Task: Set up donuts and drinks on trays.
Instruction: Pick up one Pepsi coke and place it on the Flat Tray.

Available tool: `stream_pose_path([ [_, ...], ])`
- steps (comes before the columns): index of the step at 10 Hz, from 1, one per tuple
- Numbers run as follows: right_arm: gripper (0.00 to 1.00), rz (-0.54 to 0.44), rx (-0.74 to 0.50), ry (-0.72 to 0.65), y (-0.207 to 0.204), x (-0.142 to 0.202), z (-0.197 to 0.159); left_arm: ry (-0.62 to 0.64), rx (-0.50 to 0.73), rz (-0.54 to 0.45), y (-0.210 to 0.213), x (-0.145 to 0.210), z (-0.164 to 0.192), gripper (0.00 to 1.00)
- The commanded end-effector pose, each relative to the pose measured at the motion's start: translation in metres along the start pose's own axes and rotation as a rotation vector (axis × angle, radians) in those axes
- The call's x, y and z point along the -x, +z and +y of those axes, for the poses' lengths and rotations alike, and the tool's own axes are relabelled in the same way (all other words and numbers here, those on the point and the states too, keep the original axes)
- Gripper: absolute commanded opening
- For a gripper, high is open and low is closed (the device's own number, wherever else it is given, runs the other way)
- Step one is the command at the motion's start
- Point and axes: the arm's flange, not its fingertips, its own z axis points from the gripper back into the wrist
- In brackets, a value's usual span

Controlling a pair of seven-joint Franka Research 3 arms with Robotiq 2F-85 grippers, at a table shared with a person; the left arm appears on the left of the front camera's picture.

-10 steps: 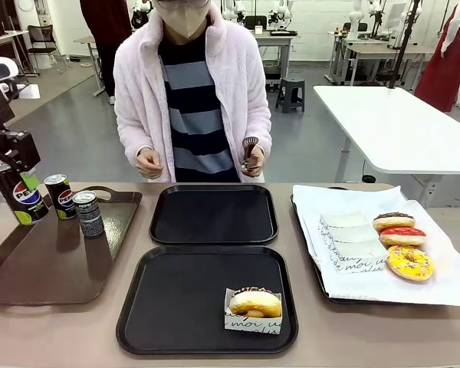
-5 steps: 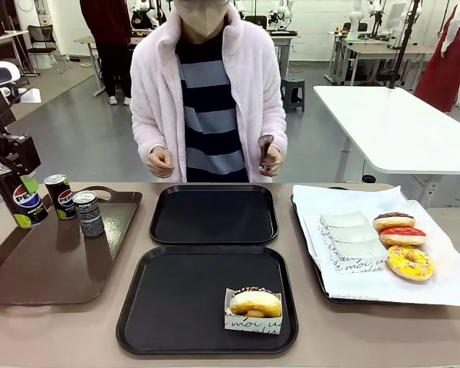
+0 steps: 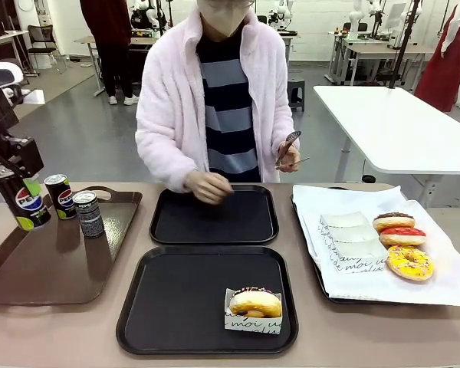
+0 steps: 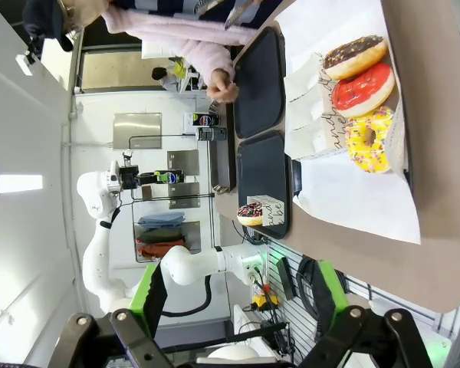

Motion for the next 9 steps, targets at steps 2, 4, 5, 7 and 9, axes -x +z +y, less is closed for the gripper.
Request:
stream_pose_path([
  [2, 1.00, 0.001, -0.012, 0.001, 0.001, 0.001, -0.001, -0.079, -0.071, -0.061, -0.009, 0.031, -0.076, 0.58],
  [4, 1.00, 0.001, -0.012, 0.001, 0.001, 0.001, -0.001, -0.152, -0.172, -0.057, -0.027, 0.031, -0.125, 0.58],
  [5, 1.00, 0.001, -0.012, 0.001, 0.001, 0.001, -0.001, -0.196, -0.197, -0.044, -0.041, 0.026, -0.153, 0.58],
  [7, 1.00, 0.001, -0.012, 0.001, 0.001, 0.001, -0.001, -0.245, -0.178, -0.027, -0.065, 0.024, -0.199, 0.58],
  [9, 1.00, 0.001, -0.012, 0.001, 0.001, 0.001, -0.001, -0.299, -0.126, -0.044, -0.087, 0.027, -0.235, 0.58],
])
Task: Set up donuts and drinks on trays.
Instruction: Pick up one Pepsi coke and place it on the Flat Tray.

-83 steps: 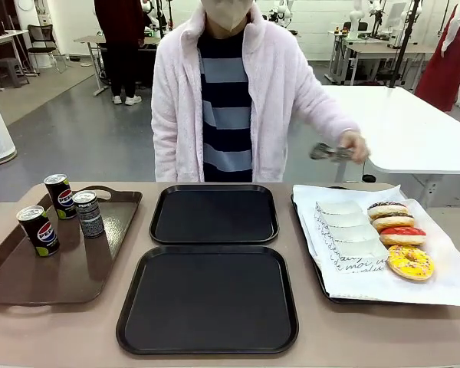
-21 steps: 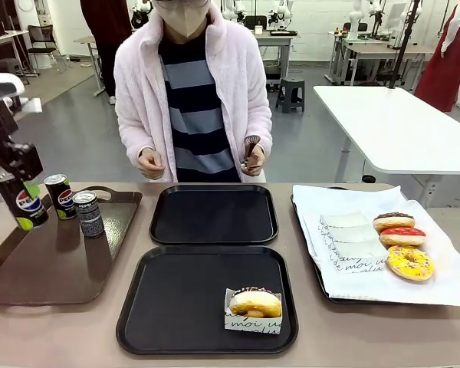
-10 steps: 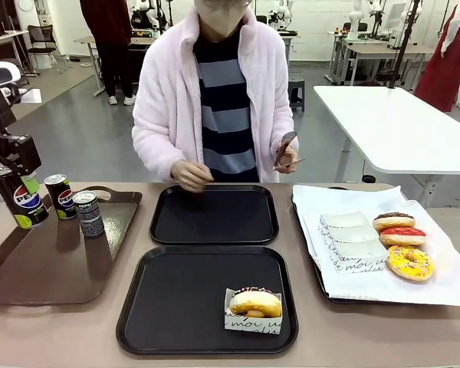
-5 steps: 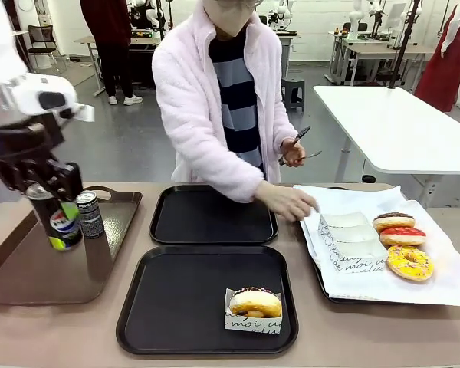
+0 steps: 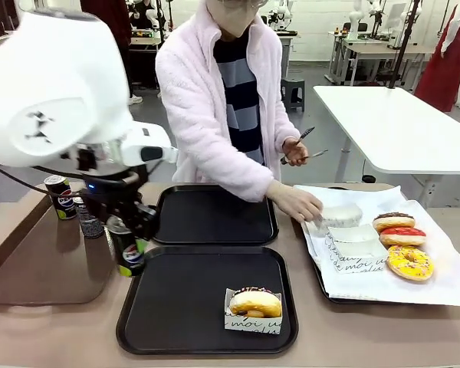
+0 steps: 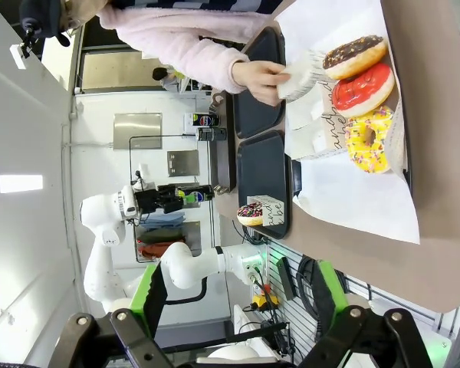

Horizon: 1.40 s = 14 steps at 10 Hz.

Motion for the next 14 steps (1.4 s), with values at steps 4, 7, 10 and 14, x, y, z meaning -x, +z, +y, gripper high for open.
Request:
stream_pose_path([
  [4, 1.00, 0.002, -0.012, 0.001, 0.001, 0.001, -0.001, -0.049, 0.082, -0.059, -0.025, -0.023, -0.055, 0.58],
  [7, 1.00, 0.002, -0.012, 0.001, 0.001, 0.001, -0.001, -0.055, 0.075, -0.060, -0.046, -0.031, -0.051, 0.58],
  [10, 1.00, 0.002, -0.012, 0.001, 0.001, 0.001, -0.001, -0.078, 0.089, -0.049, -0.076, -0.032, -0.042, 0.58],
  [14, 1.00, 0.002, -0.012, 0.001, 0.001, 0.001, -0.001, -0.089, 0.054, -0.031, -0.097, -0.033, -0.039, 0.58],
])
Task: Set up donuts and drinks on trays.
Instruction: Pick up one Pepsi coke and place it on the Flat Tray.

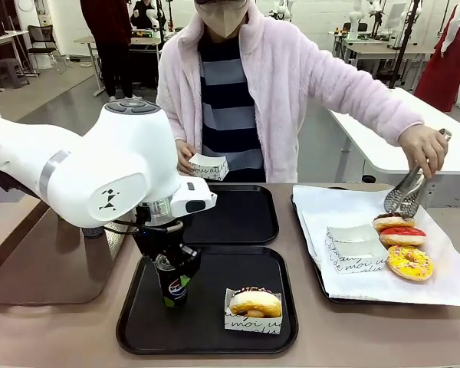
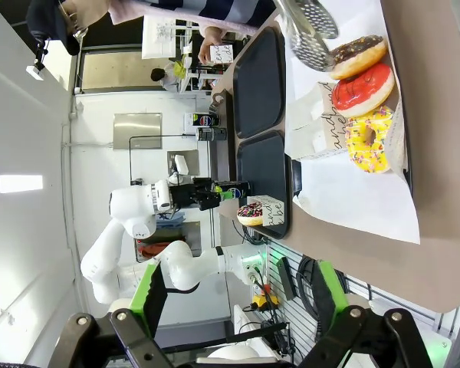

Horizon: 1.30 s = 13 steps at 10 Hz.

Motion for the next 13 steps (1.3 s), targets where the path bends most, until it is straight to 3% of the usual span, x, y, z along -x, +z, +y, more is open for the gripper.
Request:
stream_pose_path([
  [1, 1.00, 0.002, -0.012, 0.002, 0.001, 0.001, -0.001, -0.016, -0.029, -0.034, -0.001, -0.004, 0.002, 0.58],
  [2, 1.00, 0.002, -0.012, 0.002, 0.001, 0.001, -0.001, -0.018, -0.032, -0.032, -0.001, -0.004, 0.002, 1.00],
  [9, 1.00, 0.002, -0.012, 0.002, 0.001, 0.001, -0.001, 0.014, -0.036, -0.009, 0.012, -0.009, 0.005, 1.00],
  [13, 1.00, 0.002, -0.012, 0.002, 0.001, 0.001, -0.001, 0.106, -0.030, -0.033, 0.116, -0.009, 0.015, 1.00],
])
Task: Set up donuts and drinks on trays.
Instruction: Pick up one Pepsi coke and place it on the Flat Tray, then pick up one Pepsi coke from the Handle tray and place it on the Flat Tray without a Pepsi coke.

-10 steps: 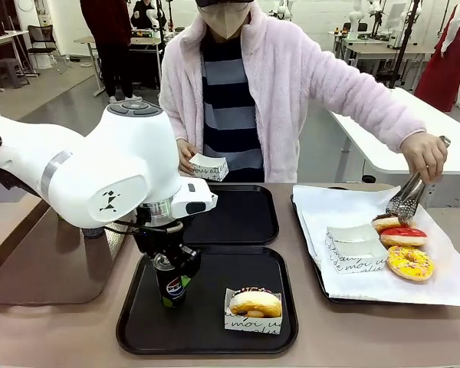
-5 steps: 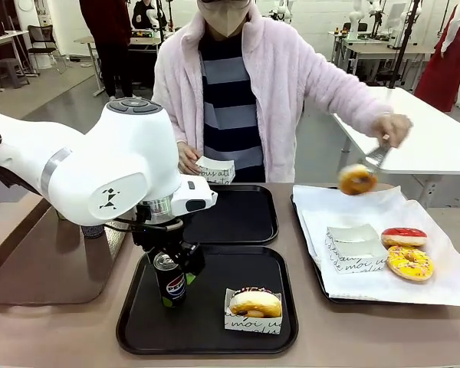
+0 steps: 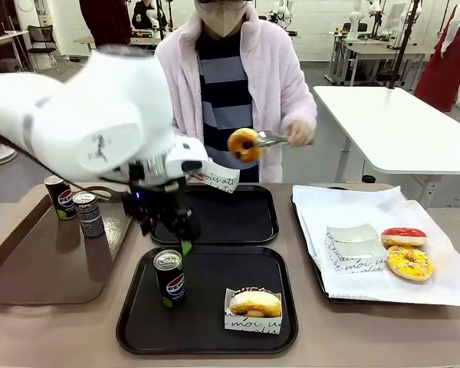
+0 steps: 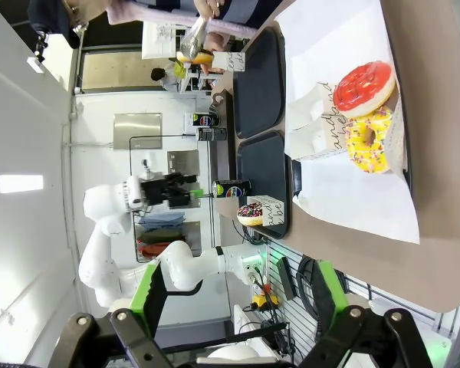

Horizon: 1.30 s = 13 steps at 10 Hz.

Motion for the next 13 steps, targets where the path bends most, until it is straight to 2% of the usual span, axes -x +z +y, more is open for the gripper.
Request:
stream_pose_path([
  [1, 1.00, 0.002, -0.012, 0.002, 0.001, 0.001, -0.001, 0.070, 0.010, -0.013, 0.045, 0.005, 0.009, 1.00],
  [3, 1.00, 0.002, -0.012, 0.002, 0.001, 0.001, -0.001, 0.071, 0.034, -0.015, 0.058, 0.015, 0.020, 1.00],
  [4, 1.00, 0.002, -0.012, 0.002, 0.001, 0.001, -0.001, 0.039, 0.007, -0.026, 0.055, 0.005, 0.011, 1.00],
  [11, 1.00, 0.002, -0.012, 0.002, 0.001, 0.001, -0.001, 0.040, 0.011, -0.008, 0.056, 0.007, 0.009, 1.00],
  [12, 1.00, 0.002, -0.012, 0.002, 0.001, 0.001, -0.001, 0.191, 0.003, -0.001, 0.044, -0.023, 0.052, 1.00],
  [13, 1.00, 0.002, -0.012, 0.002, 0.001, 0.001, -0.001, 0.279, -0.024, -0.008, 0.034, -0.049, 0.104, 1.00],
])
